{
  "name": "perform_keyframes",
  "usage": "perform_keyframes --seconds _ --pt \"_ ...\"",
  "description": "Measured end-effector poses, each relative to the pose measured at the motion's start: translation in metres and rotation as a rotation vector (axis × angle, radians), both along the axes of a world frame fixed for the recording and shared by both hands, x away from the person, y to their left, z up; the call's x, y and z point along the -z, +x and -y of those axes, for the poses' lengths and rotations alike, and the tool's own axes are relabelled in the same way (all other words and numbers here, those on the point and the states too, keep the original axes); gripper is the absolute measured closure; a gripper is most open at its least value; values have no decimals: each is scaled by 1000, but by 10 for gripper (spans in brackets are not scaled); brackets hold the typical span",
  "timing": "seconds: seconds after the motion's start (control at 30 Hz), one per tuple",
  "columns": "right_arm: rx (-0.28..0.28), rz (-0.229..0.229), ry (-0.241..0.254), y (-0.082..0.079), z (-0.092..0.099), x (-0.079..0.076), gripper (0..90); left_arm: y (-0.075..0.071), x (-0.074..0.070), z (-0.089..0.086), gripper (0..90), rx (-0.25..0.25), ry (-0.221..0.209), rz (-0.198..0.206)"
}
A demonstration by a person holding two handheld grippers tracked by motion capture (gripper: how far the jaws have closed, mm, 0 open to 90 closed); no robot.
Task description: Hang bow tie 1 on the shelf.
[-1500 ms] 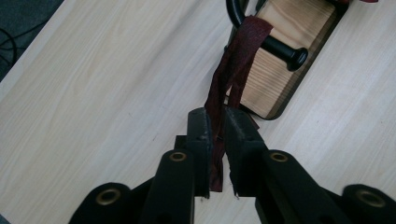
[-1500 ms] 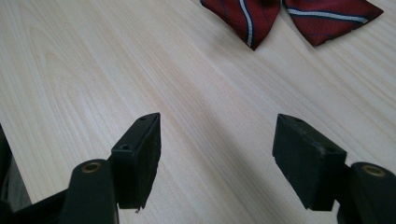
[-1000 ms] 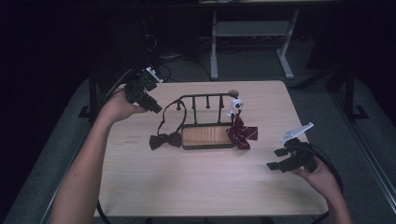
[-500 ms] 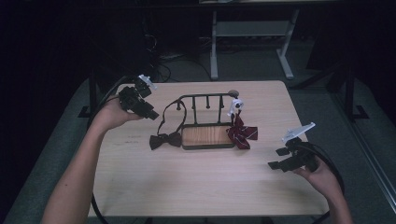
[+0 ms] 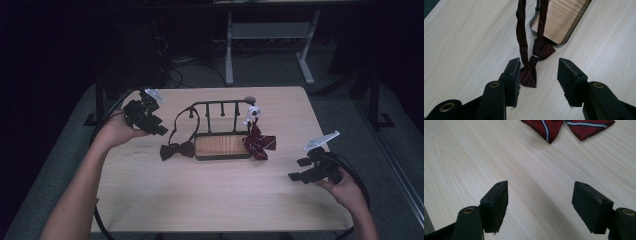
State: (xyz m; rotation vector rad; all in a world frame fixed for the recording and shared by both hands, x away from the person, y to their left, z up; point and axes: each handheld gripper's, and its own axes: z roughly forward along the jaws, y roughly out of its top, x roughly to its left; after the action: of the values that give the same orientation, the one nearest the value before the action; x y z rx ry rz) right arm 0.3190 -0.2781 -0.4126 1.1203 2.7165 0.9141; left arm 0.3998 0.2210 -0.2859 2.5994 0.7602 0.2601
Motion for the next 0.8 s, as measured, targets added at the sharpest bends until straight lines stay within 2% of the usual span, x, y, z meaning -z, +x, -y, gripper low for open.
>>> perform_keyframes --seconds 0.27,0.43,0.47,0.5,0.77,0.8 --pt "2 2 2 0 0 1 286 -7 8 -3 515 7 10 -2" --pt "5 -3 -2 0 0 1 284 -12 13 -4 509 8 -3 1" --pt "5 -2 -2 0 0 2 284 -13 13 -5 506 15 7 -2" --pt "5 -2 -2 0 0 2 283 -15 15 -5 503 9 -4 0" --pt "6 -3 -2 1 1 2 281 -22 22 -9 472 14 -2 5" --pt "6 -3 -3 1 1 3 281 -24 24 -9 471 8 -15 6"
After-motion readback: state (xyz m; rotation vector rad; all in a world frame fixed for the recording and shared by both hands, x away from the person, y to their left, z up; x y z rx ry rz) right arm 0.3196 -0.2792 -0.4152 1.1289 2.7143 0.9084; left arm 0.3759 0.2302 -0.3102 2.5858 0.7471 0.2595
